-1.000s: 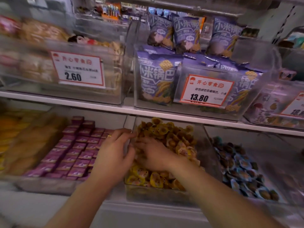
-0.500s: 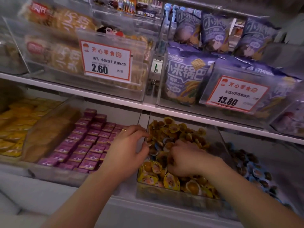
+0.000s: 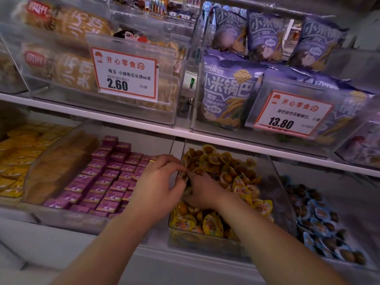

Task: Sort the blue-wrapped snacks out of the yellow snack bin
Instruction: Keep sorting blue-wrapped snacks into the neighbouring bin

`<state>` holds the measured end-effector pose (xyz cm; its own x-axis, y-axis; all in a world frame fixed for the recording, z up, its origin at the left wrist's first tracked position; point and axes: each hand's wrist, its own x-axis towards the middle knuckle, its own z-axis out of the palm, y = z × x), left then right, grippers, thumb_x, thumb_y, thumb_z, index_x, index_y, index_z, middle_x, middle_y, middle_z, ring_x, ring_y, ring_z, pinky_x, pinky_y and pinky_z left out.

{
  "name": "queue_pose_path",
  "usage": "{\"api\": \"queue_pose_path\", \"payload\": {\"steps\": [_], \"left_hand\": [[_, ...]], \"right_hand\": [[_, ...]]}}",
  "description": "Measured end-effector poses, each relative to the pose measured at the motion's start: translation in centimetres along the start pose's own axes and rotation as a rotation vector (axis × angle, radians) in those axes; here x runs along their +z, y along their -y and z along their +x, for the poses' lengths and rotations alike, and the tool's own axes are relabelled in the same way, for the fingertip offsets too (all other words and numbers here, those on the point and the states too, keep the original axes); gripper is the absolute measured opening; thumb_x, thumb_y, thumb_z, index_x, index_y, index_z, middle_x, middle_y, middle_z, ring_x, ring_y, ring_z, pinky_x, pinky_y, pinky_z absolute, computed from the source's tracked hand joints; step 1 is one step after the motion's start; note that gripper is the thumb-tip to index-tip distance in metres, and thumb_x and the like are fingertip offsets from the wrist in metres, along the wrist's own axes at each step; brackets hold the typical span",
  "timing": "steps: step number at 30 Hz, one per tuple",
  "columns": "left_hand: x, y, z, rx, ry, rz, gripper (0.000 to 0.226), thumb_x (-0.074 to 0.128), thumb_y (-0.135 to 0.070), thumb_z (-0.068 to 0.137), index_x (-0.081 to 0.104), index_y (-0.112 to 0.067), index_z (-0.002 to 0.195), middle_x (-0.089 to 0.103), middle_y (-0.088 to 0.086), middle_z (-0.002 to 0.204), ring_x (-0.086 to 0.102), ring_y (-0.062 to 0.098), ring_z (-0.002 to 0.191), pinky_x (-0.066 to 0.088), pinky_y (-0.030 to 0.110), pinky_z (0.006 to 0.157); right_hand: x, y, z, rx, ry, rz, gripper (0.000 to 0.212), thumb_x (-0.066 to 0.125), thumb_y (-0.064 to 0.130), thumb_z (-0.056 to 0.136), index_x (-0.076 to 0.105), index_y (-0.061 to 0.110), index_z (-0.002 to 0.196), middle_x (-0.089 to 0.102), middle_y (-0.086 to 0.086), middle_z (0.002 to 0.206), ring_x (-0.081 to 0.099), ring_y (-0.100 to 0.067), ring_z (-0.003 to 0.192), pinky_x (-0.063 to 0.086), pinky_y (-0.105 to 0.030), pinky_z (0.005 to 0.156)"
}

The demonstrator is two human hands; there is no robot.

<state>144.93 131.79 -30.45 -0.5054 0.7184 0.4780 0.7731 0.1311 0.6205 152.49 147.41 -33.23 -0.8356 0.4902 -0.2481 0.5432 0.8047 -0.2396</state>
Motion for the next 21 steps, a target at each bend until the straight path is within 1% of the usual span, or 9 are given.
{"api": "queue_pose_path", "payload": {"steps": [2,5,7,11,13,15,17,19,21], "left_hand": [[0.0,0.0,0.0,-0.009,0.003,0.005,0.035,0.051,-0.03,0.081,0.074,-0.02,0.107,0.058,-0.008,0.116,0.053,0.014,0.11,0.045,0.028,0.091],[0.0,0.0,0.0,-0.013,0.005,0.006,0.034,0.053,-0.029,0.081,0.074,-0.019,0.106,0.059,-0.008,0.116,0.054,0.014,0.11,0.044,0.027,0.091],[0.0,0.2,0.0,-0.005,0.003,0.004,0.03,0.056,-0.028,0.084,0.074,-0.019,0.106,0.059,-0.008,0.116,0.054,0.014,0.111,0.044,0.026,0.091],[0.1,0.5,-0.1,0.008,-0.001,0.001,0.022,0.062,-0.023,0.087,0.073,-0.022,0.106,0.056,-0.013,0.116,0.051,0.008,0.111,0.032,0.008,0.087],[0.1,0.5,-0.1,0.012,-0.001,-0.005,0.027,0.057,-0.029,0.085,0.073,-0.022,0.106,0.056,-0.014,0.115,0.051,0.008,0.11,0.034,0.014,0.087],[0.2,0.4,-0.1,0.014,-0.007,-0.007,0.03,0.054,-0.03,0.083,0.073,-0.022,0.106,0.056,-0.013,0.115,0.052,0.009,0.11,0.036,0.019,0.088],[0.2,0.3,0.0,0.021,-0.015,-0.009,0.03,0.055,-0.031,0.083,0.073,-0.021,0.105,0.057,-0.012,0.115,0.052,0.01,0.11,0.036,0.017,0.088],[0.0,0.3,0.0,0.024,-0.006,-0.014,0.034,0.052,-0.039,0.083,0.073,-0.023,0.104,0.053,-0.017,0.112,0.05,0.006,0.109,0.032,0.006,0.085],[-0.1,0.3,-0.1,0.021,-0.001,-0.028,0.04,0.048,-0.046,0.082,0.073,-0.024,0.104,0.05,-0.021,0.111,0.048,0.001,0.107,0.03,0.001,0.084]], "right_hand": [[0.0,0.3,0.4,0.006,-0.028,-0.022,0.052,0.065,0.05,0.082,0.057,0.02,0.124,0.062,-0.007,0.123,0.058,-0.027,0.115,0.053,-0.038,0.087],[0.3,0.8,0.8,-0.062,-0.098,0.024,0.021,0.065,0.048,0.079,0.054,0.032,0.085,0.067,0.0,0.093,0.067,-0.022,0.091,0.039,-0.024,0.053],[0.9,0.8,0.9,-0.05,-0.15,0.051,0.028,0.065,0.051,0.077,0.058,0.03,0.094,0.069,0.0,0.1,0.066,-0.022,0.094,0.041,-0.025,0.057],[1.8,0.4,1.5,0.077,-0.197,0.08,0.06,0.064,0.052,0.079,0.052,0.02,0.128,0.065,-0.006,0.121,0.062,-0.028,0.11,0.047,-0.034,0.082],[1.8,0.5,1.8,0.079,-0.179,0.013,0.059,0.064,0.048,0.082,0.05,0.018,0.131,0.064,-0.007,0.123,0.062,-0.028,0.11,0.05,-0.035,0.085],[1.7,0.7,1.8,0.06,-0.17,-0.015,0.049,0.063,0.045,0.084,0.056,0.018,0.125,0.066,-0.006,0.117,0.064,-0.027,0.104,0.054,-0.035,0.084],[1.5,0.8,1.7,0.059,-0.168,0.042,0.031,0.067,0.042,0.082,0.065,0.019,0.102,0.069,-0.004,0.101,0.066,-0.025,0.094,0.054,-0.033,0.075],[1.0,0.5,1.4,0.046,-0.146,0.204,0.018,0.075,0.037,0.076,0.064,0.022,0.075,0.068,0.0,0.082,0.066,-0.02,0.083,0.051,-0.032,0.066],[0.2,0.1,0.9,0.032,-0.073,0.439,0.021,0.083,0.028,0.071,0.064,0.02,0.07,0.067,0.002,0.075,0.064,-0.014,0.076,0.051,-0.034,0.066]]}}
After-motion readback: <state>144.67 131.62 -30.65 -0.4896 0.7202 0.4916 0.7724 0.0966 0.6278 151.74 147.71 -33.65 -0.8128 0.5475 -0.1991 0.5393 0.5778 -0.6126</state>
